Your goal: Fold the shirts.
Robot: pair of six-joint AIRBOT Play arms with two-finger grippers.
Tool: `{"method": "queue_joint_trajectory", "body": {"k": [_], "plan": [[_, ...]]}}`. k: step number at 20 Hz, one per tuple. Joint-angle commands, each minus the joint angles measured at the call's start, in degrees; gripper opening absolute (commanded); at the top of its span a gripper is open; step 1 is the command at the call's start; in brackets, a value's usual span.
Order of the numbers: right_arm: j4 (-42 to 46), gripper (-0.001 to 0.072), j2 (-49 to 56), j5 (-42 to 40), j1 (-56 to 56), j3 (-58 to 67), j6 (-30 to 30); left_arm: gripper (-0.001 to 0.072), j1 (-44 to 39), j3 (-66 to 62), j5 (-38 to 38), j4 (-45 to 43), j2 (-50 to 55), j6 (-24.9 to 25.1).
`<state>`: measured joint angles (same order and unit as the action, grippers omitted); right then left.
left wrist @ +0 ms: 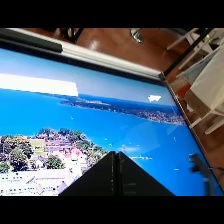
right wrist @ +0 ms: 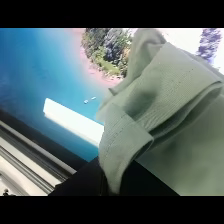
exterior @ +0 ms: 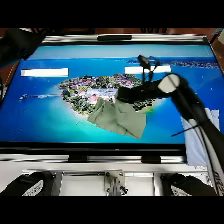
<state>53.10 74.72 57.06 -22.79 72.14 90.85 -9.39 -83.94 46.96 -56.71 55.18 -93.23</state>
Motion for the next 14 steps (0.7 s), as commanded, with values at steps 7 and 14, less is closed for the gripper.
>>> {"method": "queue_joint_trajectory", "body": {"k": [7,14], "plan": [[-7.5,0.0103,16.5,-13.1,-10.0,0.0,1.7,0.0033,1.5,0.0,2.7,-0.3,-3.6,-0.1],[-6.3,0.0592,12.6,-11.5,-5.2,0.1,0.5,0.0033,1.5,0.0,3.7,-0.4,-3.5,0.0]]}}
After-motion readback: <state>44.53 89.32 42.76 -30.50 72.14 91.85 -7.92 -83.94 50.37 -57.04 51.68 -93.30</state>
